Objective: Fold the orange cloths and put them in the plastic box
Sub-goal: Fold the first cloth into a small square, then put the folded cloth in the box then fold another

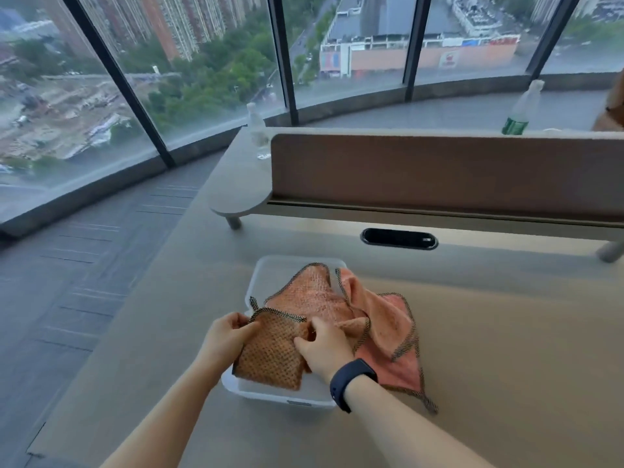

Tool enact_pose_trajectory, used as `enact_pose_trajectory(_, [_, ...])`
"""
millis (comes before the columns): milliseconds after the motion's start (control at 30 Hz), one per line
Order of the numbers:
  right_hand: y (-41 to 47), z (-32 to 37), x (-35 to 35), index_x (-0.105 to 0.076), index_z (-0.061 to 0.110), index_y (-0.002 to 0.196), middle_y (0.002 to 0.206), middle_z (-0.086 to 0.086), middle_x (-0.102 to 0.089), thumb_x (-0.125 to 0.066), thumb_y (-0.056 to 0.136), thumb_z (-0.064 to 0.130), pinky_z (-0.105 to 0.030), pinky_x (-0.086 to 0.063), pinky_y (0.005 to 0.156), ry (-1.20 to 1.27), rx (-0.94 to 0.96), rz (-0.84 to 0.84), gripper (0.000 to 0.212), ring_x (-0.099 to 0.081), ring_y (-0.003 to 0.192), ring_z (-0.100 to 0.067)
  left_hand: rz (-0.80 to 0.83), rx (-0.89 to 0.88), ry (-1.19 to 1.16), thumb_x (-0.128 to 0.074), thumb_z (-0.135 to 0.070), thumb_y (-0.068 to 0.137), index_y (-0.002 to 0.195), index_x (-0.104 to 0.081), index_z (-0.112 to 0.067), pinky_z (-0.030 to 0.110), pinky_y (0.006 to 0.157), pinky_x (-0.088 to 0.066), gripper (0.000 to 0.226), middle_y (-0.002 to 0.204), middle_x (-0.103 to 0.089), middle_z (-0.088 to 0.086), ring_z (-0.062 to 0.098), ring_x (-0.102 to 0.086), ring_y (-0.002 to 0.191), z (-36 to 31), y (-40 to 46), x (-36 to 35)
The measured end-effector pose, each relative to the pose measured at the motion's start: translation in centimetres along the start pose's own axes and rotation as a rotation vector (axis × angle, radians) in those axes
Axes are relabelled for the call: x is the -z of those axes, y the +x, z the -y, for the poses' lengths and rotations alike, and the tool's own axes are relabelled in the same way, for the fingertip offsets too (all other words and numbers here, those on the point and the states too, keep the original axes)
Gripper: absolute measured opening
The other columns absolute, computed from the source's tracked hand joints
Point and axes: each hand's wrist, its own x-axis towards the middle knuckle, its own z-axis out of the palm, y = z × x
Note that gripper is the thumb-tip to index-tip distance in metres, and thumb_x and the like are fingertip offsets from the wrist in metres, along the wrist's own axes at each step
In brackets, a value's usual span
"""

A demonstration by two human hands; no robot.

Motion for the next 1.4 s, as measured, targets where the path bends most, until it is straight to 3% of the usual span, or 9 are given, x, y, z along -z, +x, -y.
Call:
enact_pose_trajectory(200, [1.3,-2.1,-2.2,-0.042,0.023,0.071,0.079,-0.003,-0.062,-0.056,0.084,0.025,-0.035,-0.049,0.067,-0.315,-0.057,0.039,0.02,-0.062,0.076,-0.025,0.017,-0.01,0.427,-0.058,-0.032,0.084,0.081,-0.06,-0.016,0.03,0.063,-0.05,0.016,0.078,-0.065,-0.001,0.014,-0.061,0.073,2.3,1.7,-1.9])
enact_pose_trajectory(333, [2.1,-2.8,-3.2,-0.052,0.018,0.086,0.099,-0.008,-0.064,-0.049,0.087,0.02,-0.036,-0.05,0.072,-0.505,-0.045,0.029,0.004,-0.061,0.09,-0.029,0.023,-0.049,0.516,-0.052,-0.026,0.087,0.074,-0.047,-0.016,0.026,0.052,-0.034,0.017,0.071,-0.055,-0.002,0.014,-0.049,0.066,3.1,2.5,-3.9])
enact_pose_trajectory(433, [2.8,-3.1,-3.8,-0.06,0.013,0.099,0.105,-0.01,-0.063,-0.046,0.091,0.014,-0.038,-0.051,0.075,-0.607,-0.057,0.037,0.016,-0.061,0.094,-0.03,0.03,-0.041,0.496,-0.051,-0.019,0.086,0.071,-0.042,-0.02,0.028,0.056,-0.036,0.017,0.067,-0.048,-0.004,0.013,-0.046,0.065,3.9,3.4,-4.8])
enact_pose_trajectory(633, [3.5,-2.7,-4.5,-0.065,0.009,0.082,0.078,-0.009,-0.061,-0.039,0.093,0.003,-0.033,-0.044,0.061,-0.776,-0.12,0.079,0.03,-0.058,0.073,-0.028,0.06,-0.007,0.586,-0.048,-0.018,0.092,0.096,-0.054,-0.012,0.027,0.067,-0.039,0.01,0.089,-0.06,0.004,0.017,-0.05,0.078,5.2,4.5,-5.8])
enact_pose_trajectory(767, [3.7,-2.5,-4.7,-0.052,0.012,0.065,0.059,-0.002,-0.04,-0.04,0.093,0.002,-0.032,-0.04,0.06,-0.78,-0.16,0.117,0.031,-0.05,0.067,-0.025,0.059,-0.015,0.652,-0.047,-0.021,0.091,0.085,-0.047,-0.014,0.032,0.069,-0.048,0.009,0.084,-0.059,0.005,0.021,-0.053,0.075,6.0,5.0,-6.1])
enact_pose_trajectory(967, [2.6,-0.9,-3.2,-0.062,0.008,0.086,0.096,-0.014,-0.068,-0.046,0.091,0.007,-0.035,-0.051,0.069,-0.782,-0.076,0.17,0.017,-0.064,0.087,-0.03,-0.011,-0.13,0.617,-0.051,-0.017,0.088,0.077,-0.04,-0.015,0.03,0.057,-0.036,0.016,0.073,-0.048,-0.001,0.018,-0.047,0.065,4.5,4.9,-5.6])
enact_pose_trajectory(1100, [0.8,0.1,-0.2,-0.061,0.01,0.091,0.095,-0.012,-0.067,-0.045,0.094,0.024,-0.032,-0.045,0.065,-0.692,-0.014,0.059,0.022,-0.064,0.086,-0.03,-0.112,-0.201,0.594,-0.047,-0.023,0.085,0.065,-0.043,-0.015,0.028,0.047,-0.032,0.022,0.064,-0.051,-0.004,0.015,-0.047,0.055,1.5,4.1,-3.8])
enact_pose_trajectory(1233, [0.2,-0.2,5.4,-0.056,0.019,0.072,0.066,0.0,-0.061,-0.045,0.093,0.035,-0.031,-0.042,0.051,-0.622,0.035,-0.196,0.028,-0.059,0.063,-0.02,-0.196,-0.317,0.506,-0.052,-0.031,0.086,0.066,-0.052,-0.02,0.027,0.046,-0.038,0.023,0.06,-0.059,-0.003,0.014,-0.056,0.056,-1.5,3.0,-2.3])
enact_pose_trajectory(1400, [1.4,-3.1,10.5,-0.061,0.021,0.076,0.065,0.001,-0.062,-0.046,0.091,0.037,-0.033,-0.044,0.051,-0.471,-0.106,-0.32,0.027,-0.057,0.057,-0.016,-0.045,-0.476,0.457,-0.058,-0.028,0.086,0.071,-0.057,-0.027,0.032,0.057,-0.051,0.015,0.067,-0.062,-0.01,0.006,-0.057,0.062,-4.5,2.9,-4.0])
